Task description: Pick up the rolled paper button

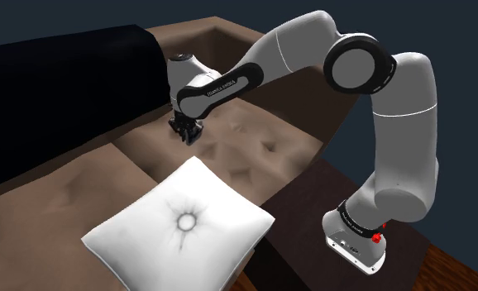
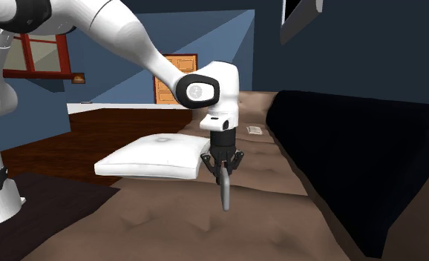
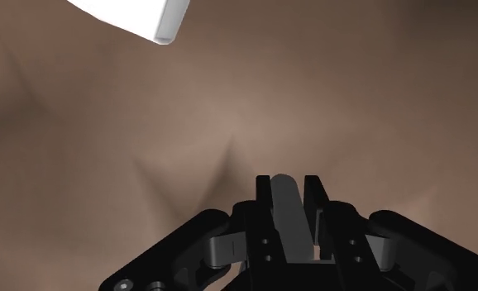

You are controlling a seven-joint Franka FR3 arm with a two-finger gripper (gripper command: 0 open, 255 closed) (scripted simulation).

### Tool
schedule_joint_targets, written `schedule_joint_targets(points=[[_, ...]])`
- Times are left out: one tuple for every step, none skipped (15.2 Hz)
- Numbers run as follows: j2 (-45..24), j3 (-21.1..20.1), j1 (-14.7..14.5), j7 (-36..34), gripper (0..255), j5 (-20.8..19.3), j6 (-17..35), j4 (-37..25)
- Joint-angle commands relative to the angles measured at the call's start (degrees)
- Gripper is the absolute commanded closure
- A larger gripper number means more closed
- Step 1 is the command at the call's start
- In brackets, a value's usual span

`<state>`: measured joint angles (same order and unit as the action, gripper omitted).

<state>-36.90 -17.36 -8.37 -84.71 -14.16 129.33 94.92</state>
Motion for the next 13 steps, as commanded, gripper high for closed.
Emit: schedule_joint_targets(points=[[0.7, -0.2, 0.1, 0.2, 255, 0.3, -1.3, -0.5], [1.2, -0.3, 0.1, 0.3, 255, 0.5, -1.8, -0.6], [1.6, -0.5, 0.2, 0.4, 255, 0.6, -2.3, -0.7], [2.1, -0.6, 0.3, 0.5, 255, 0.8, -2.8, -0.8], [2.5, -0.7, 0.4, 0.6, 255, 1.0, -3.4, -1.0], [2.9, -0.8, 0.4, 0.7, 255, 1.1, -3.9, -1.1], [3.4, -0.9, 0.5, 0.8, 255, 1.3, -4.5, -1.2], [3.8, -1.0, 0.5, 0.9, 255, 1.4, -5.0, -1.4], [4.2, -1.1, 0.6, 1.0, 255, 1.6, -5.6, -1.6], [4.5, -1.2, 0.7, 1.1, 255, 1.7, -6.2, -1.8], [4.9, -1.3, 0.7, 1.2, 255, 1.9, -6.8, -2.0], [5.0, -1.3, 0.7, 1.2, 255, 1.9, -6.8, -2.0], [5.0, -1.3, 0.7, 1.2, 255, 1.9, -6.8, -2.0]])
